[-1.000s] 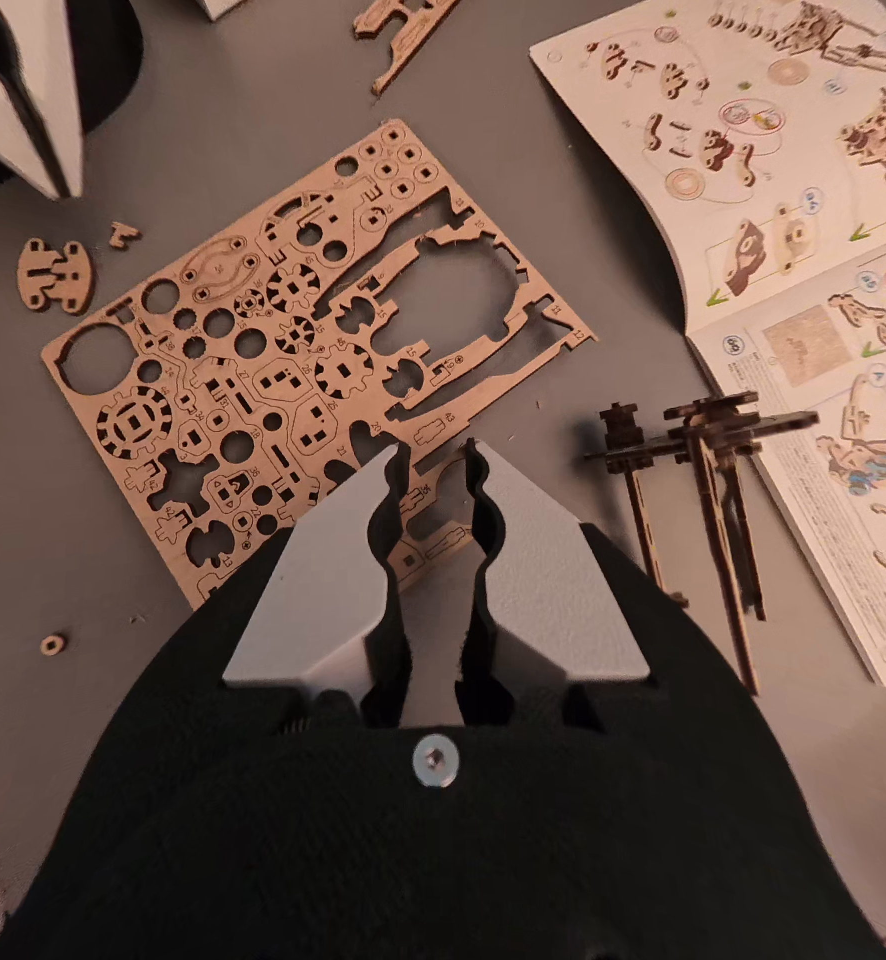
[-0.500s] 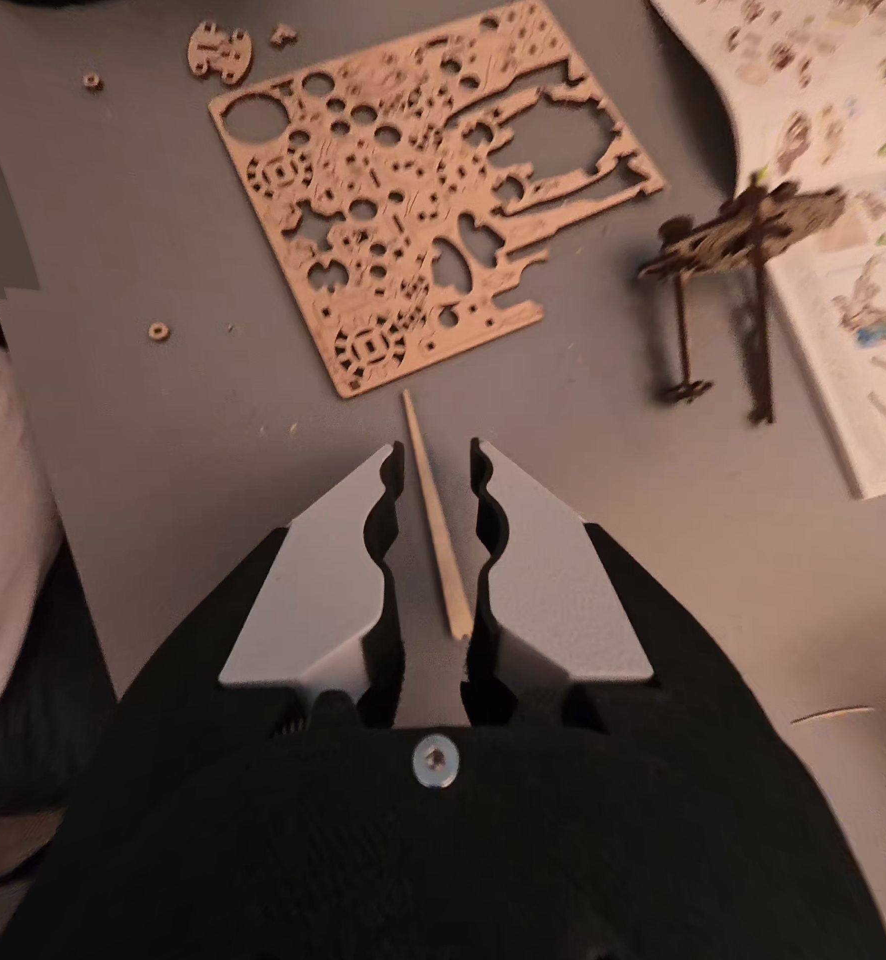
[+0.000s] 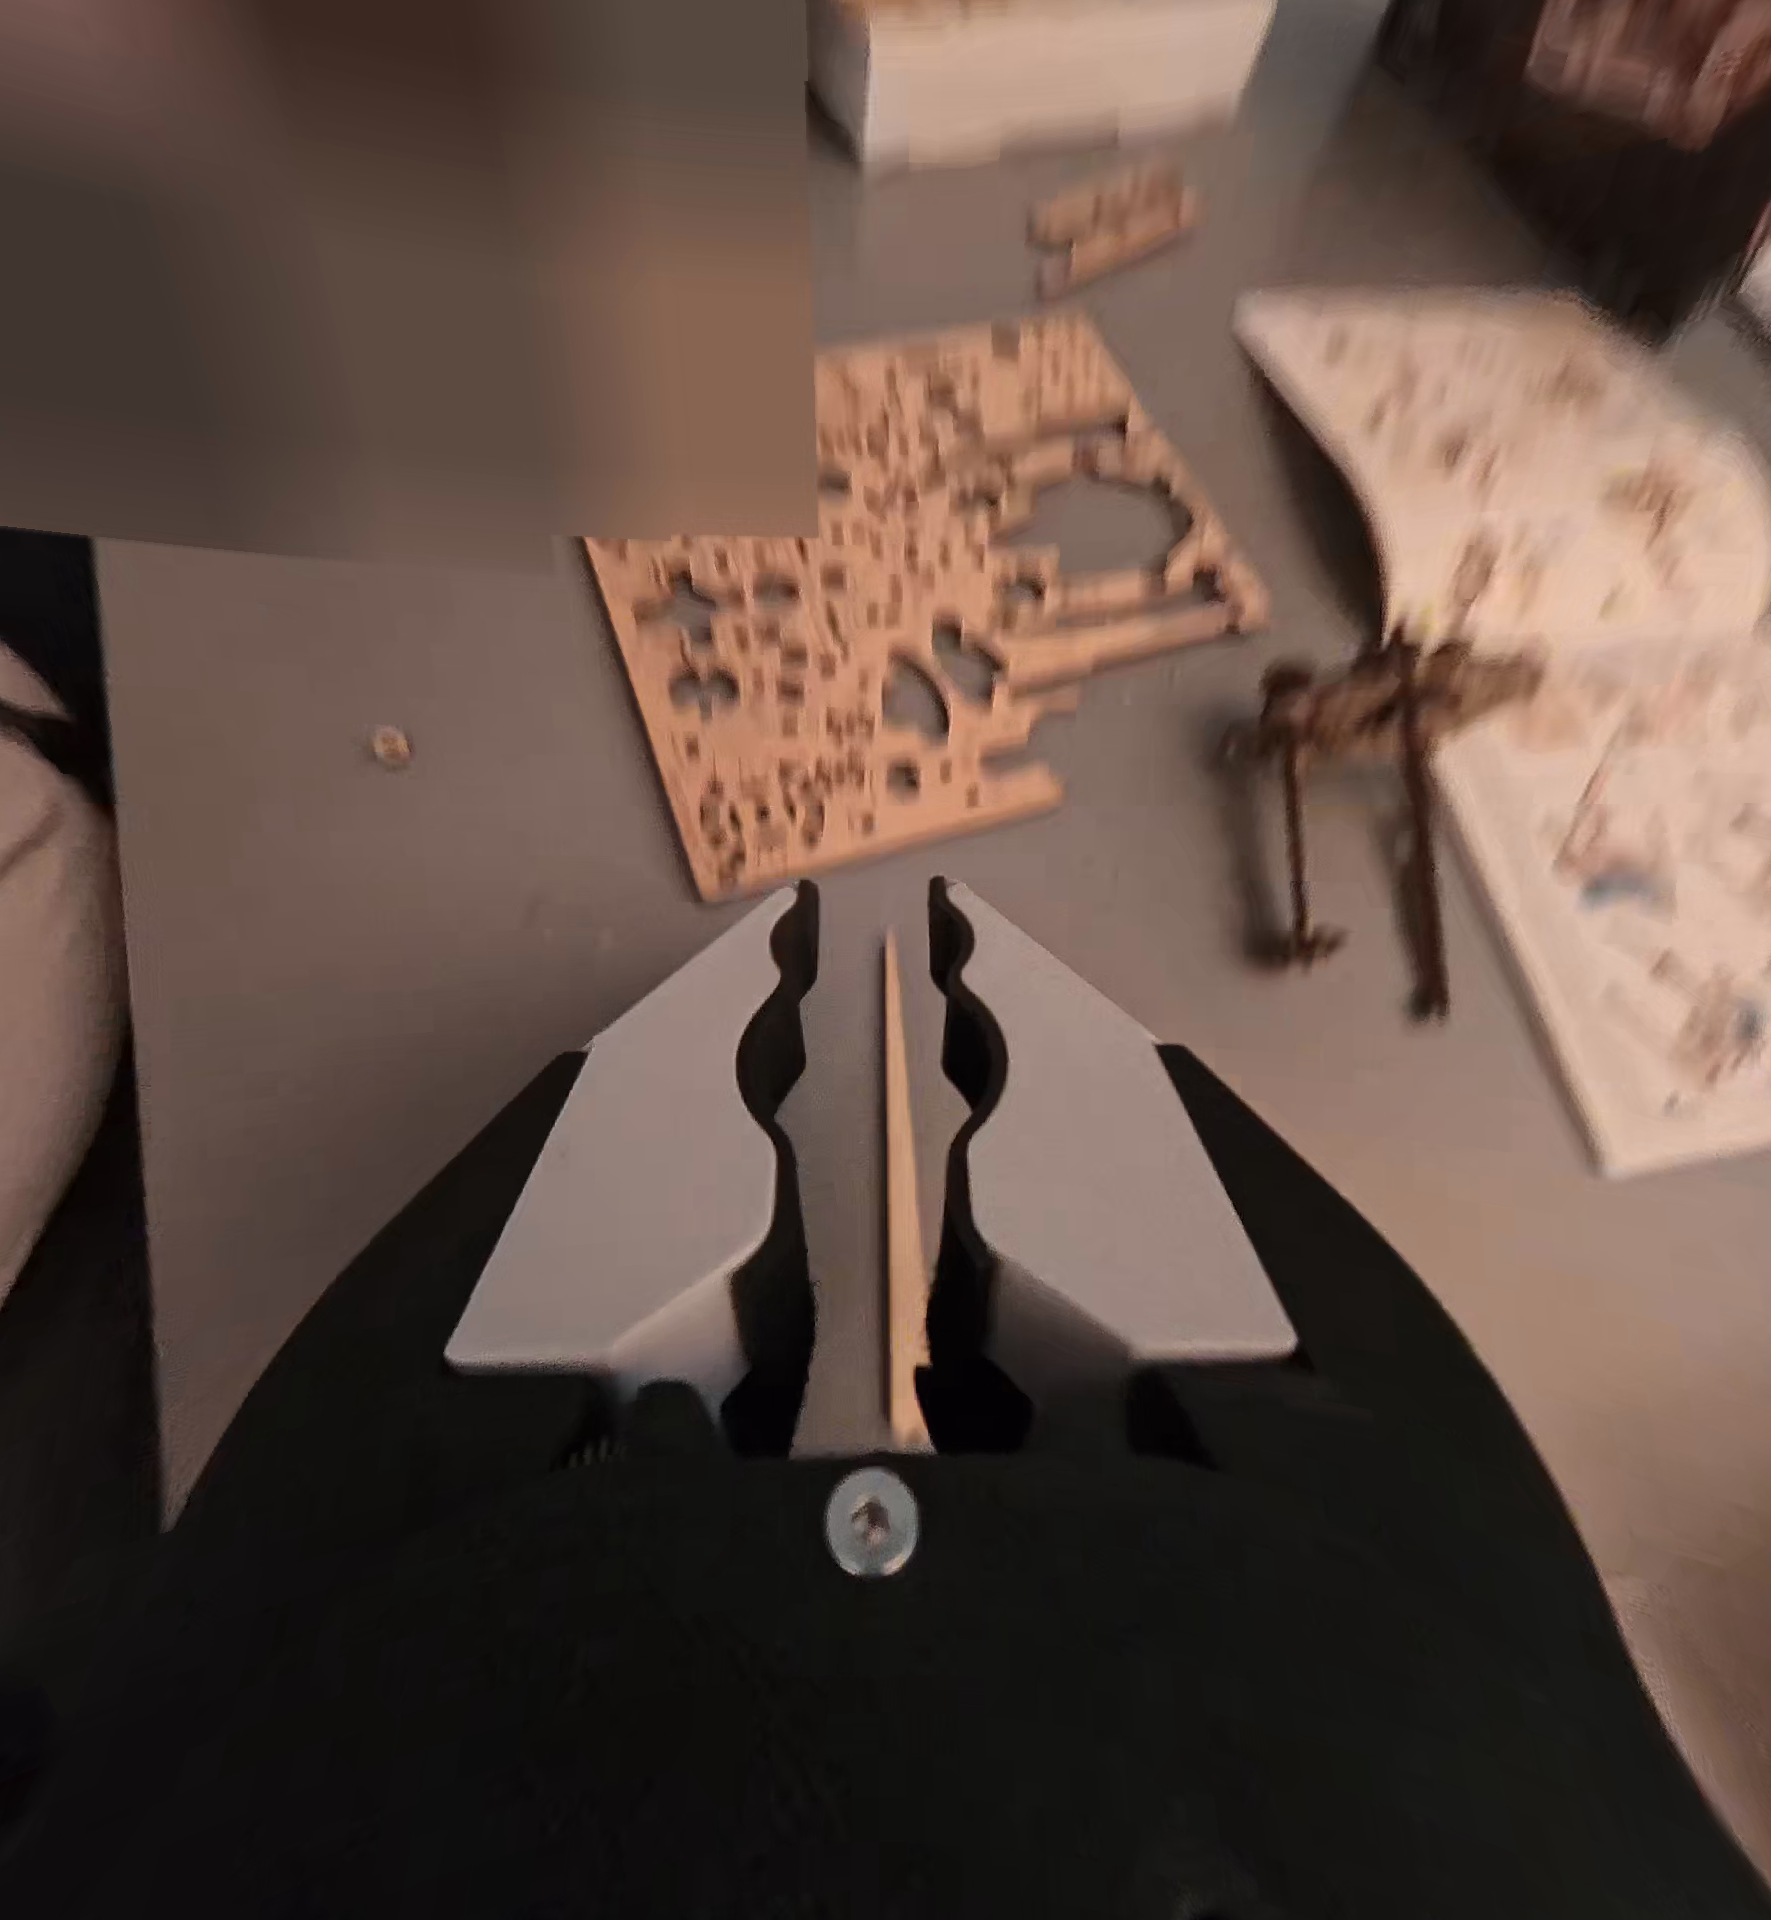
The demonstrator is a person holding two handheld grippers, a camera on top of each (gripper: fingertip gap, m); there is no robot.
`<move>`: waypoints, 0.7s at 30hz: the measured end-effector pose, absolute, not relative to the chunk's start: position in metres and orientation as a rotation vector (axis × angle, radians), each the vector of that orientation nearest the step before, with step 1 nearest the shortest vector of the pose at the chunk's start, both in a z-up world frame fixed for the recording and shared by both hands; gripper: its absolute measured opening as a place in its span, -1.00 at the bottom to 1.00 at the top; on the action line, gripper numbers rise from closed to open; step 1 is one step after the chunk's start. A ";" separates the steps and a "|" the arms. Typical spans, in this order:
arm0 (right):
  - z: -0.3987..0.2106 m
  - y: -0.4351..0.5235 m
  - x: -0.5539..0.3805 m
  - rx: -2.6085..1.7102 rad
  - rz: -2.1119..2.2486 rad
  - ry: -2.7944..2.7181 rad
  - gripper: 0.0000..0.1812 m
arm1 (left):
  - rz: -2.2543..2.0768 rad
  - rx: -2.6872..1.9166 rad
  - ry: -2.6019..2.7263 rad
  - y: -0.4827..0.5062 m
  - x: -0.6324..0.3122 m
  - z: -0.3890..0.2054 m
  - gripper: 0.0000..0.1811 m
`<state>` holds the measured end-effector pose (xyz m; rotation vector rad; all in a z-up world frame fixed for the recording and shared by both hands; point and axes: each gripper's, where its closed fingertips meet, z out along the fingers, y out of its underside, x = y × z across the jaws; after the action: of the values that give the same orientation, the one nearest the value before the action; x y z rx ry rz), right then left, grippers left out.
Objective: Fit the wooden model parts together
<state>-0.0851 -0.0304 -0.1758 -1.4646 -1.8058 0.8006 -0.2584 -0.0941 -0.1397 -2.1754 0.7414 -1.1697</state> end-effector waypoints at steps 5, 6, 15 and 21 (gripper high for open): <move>-0.079 -0.019 -0.128 -0.999 0.866 -1.495 -0.51 | -0.937 -2.012 0.847 -0.080 -0.271 -0.130 -0.88; -0.060 -0.014 -0.132 -0.910 0.859 -1.421 -0.43 | -0.891 -1.960 0.869 -0.080 -0.272 -0.125 -0.88; -0.065 0.008 -0.181 -1.047 1.031 -1.348 -0.44 | -0.900 -1.741 0.922 -0.083 -0.267 -0.103 -0.69; -0.072 0.015 -0.163 -1.043 0.994 -1.192 -0.68 | -0.695 -1.589 0.956 -0.079 -0.267 -0.089 -0.66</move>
<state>-0.1625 0.0150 -0.0715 -1.0429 -1.1920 0.9944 -0.2670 -0.0793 -0.0893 -1.5894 0.9558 -0.6946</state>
